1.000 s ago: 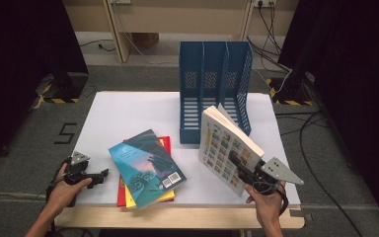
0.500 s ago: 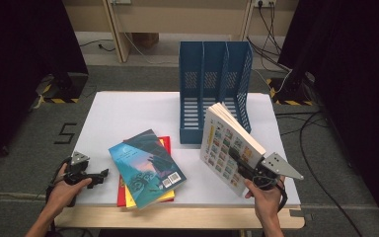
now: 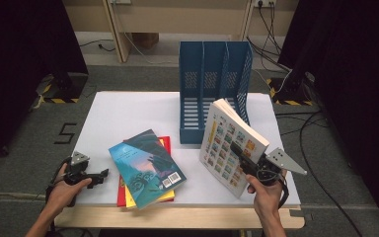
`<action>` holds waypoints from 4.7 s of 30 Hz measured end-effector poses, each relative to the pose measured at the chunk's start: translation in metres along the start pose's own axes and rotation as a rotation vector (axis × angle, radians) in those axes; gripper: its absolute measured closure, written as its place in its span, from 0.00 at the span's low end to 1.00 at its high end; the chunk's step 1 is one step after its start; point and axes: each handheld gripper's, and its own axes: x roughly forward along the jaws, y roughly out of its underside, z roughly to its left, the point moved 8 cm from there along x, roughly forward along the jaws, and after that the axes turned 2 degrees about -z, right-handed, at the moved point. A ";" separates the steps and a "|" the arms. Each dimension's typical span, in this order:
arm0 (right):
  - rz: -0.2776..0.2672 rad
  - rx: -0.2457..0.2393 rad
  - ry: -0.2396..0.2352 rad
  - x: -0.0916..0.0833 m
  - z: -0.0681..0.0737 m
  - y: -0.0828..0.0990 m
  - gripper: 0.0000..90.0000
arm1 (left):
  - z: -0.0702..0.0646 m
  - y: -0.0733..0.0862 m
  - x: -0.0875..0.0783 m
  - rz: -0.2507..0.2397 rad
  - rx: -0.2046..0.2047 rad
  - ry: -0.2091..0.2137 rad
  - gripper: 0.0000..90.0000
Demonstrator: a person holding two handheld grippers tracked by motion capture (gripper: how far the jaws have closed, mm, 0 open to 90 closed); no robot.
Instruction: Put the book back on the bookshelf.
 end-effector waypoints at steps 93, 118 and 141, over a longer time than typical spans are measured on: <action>-0.027 -0.033 0.232 0.219 -0.021 -0.099 0.82 | -0.001 0.000 0.001 -0.006 -0.008 0.003 0.09; -0.013 -0.012 0.331 0.268 -0.035 -0.056 0.82 | -0.001 0.000 0.001 -0.008 -0.008 0.002 0.09; 0.016 -0.043 0.334 0.281 -0.041 -0.011 0.81 | -0.001 0.000 0.001 -0.009 -0.009 0.001 0.09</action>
